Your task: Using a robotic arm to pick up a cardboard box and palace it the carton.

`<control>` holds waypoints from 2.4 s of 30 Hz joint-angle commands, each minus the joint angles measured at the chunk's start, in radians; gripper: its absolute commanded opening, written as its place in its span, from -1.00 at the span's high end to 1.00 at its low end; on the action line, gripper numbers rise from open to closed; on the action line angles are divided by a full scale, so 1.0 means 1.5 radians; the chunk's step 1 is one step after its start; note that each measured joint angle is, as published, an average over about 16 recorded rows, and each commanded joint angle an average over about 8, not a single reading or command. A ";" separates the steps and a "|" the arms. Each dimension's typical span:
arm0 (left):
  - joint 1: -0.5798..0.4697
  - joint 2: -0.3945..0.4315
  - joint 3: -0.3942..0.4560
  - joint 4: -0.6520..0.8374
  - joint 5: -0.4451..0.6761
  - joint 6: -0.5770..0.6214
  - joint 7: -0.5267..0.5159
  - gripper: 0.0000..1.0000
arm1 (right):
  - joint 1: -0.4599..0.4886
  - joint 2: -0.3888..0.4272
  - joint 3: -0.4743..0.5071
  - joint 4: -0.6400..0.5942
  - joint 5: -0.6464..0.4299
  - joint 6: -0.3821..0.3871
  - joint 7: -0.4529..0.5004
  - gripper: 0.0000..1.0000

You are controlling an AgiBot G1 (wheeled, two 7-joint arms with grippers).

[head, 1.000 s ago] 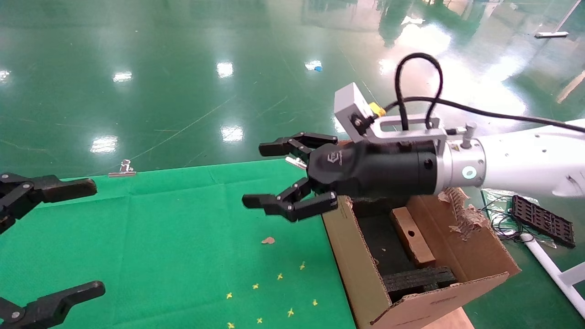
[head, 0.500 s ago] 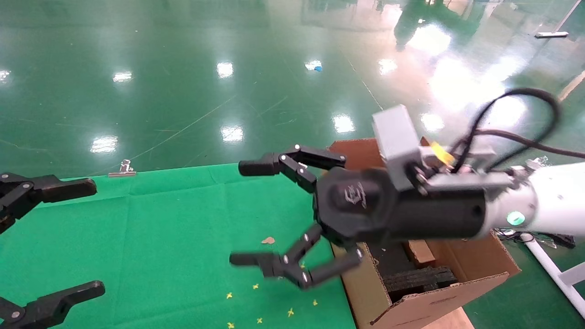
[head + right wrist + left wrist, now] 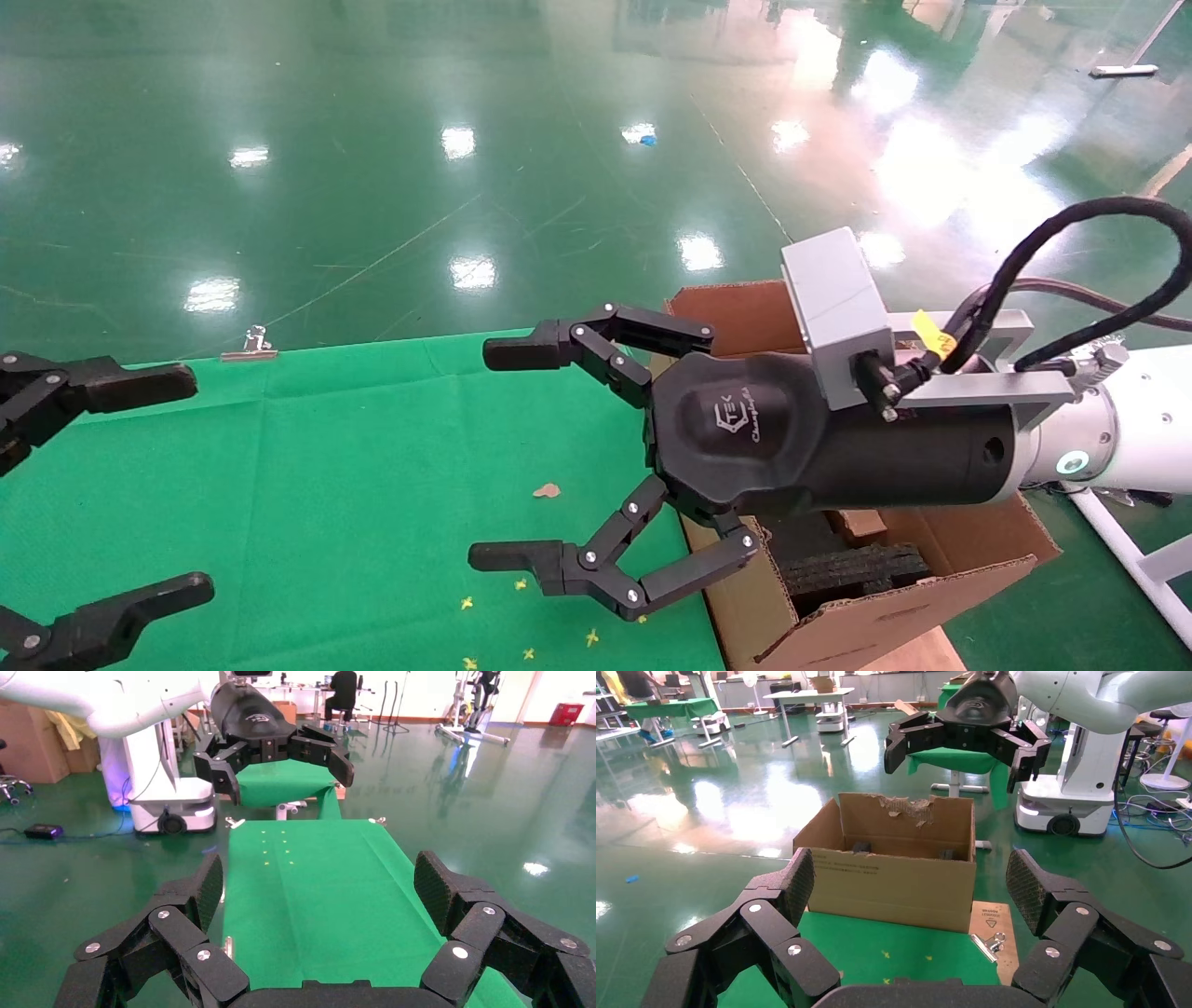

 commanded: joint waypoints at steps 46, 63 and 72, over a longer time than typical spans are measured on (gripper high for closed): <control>0.000 0.000 0.000 0.000 0.000 0.000 0.000 -1.00 | 0.017 -0.003 -0.018 -0.015 -0.008 0.004 0.003 -1.00; 0.000 0.000 0.000 0.000 0.000 0.000 0.000 -1.00 | 0.017 -0.003 -0.018 -0.015 -0.008 0.004 0.003 -1.00; 0.000 0.000 0.000 0.000 0.000 0.000 0.000 -1.00 | 0.018 -0.003 -0.018 -0.015 -0.008 0.004 0.003 -1.00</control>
